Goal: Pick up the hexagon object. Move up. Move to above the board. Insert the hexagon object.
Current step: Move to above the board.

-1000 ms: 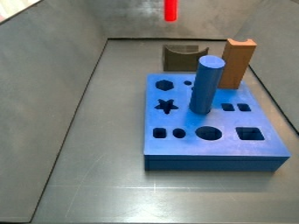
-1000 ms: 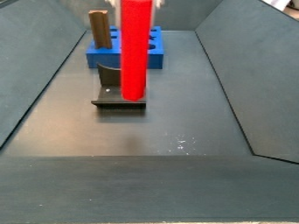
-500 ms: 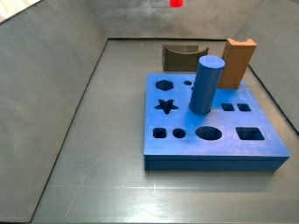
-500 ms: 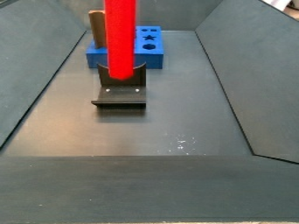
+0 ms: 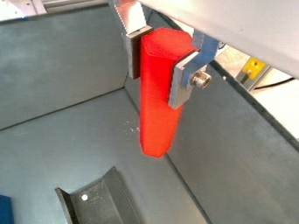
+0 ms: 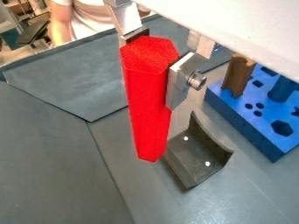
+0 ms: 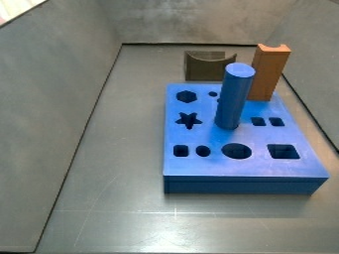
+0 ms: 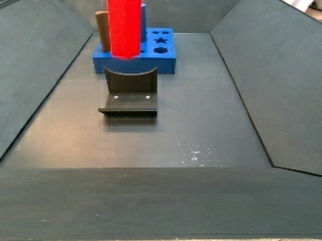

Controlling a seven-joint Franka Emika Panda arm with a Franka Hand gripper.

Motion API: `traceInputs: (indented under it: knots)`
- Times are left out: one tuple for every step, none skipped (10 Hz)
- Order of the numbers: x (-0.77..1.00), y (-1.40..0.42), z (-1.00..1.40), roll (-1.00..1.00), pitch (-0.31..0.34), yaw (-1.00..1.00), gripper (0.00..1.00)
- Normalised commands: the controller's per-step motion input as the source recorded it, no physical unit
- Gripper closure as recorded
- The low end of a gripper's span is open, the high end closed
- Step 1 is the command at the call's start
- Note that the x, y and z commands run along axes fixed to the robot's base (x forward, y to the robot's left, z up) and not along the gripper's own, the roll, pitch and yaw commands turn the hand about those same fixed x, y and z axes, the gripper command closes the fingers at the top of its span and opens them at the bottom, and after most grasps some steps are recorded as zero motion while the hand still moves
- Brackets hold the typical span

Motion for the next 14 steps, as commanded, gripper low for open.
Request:
traceInputs:
  knots:
    - [-0.23,-1.00,0.02,-0.07,0.484,-1.00,1.00]
    - [-0.23,-1.00,0.01,-0.04,0.476,-1.00,1.00]
    - [-0.23,-1.00,0.01,0.00,0.392,-0.82,1.00]
    - [-0.23,-1.00,0.01,-0.02,0.268,-0.56,1.00]
    - [-0.23,-1.00,0.01,-0.01,0.170,-0.35,1.00]
    - [-0.24,-1.00,0.02,0.00,0.066,-0.16,1.00]
    - [-0.24,-1.00,0.01,0.00,0.025,-0.05,1.00]
    - [-0.24,-1.00,0.02,-0.01,0.011,-0.03,1.00]
    - [-0.24,-1.00,0.01,-0.01,0.006,0.00,1.00]
    - [-0.24,-1.00,0.02,-0.01,0.002,0.00,1.00]
    - [-0.25,-1.00,0.02,-0.02,-0.002,0.00,1.00]
    - [-0.25,-1.00,0.02,-0.01,-0.003,0.01,1.00]
    - [-0.26,-1.00,0.02,0.00,-0.006,0.01,1.00]
    - [-0.26,-1.00,0.02,-0.01,-0.004,0.01,1.00]
